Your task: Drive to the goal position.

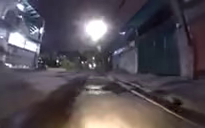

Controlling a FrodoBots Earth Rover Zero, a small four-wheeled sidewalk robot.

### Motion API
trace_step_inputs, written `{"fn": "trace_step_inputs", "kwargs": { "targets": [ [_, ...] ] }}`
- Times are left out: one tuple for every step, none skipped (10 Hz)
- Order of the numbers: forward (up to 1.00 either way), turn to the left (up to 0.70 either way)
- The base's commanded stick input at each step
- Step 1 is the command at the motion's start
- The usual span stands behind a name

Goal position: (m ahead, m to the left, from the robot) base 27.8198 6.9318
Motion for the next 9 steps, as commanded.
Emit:
{"fn": "trace_step_inputs", "kwargs": {
  "targets": [
    [0.7, -0.33],
    [0.7, -0.35],
    [0.7, -0.35],
    [0.7, -0.35],
    [0.7, -0.25],
    [0.7, -0.13],
    [0.7, 0.0],
    [0.7, 0.0],
    [0.7, 0.0]
  ]
}}
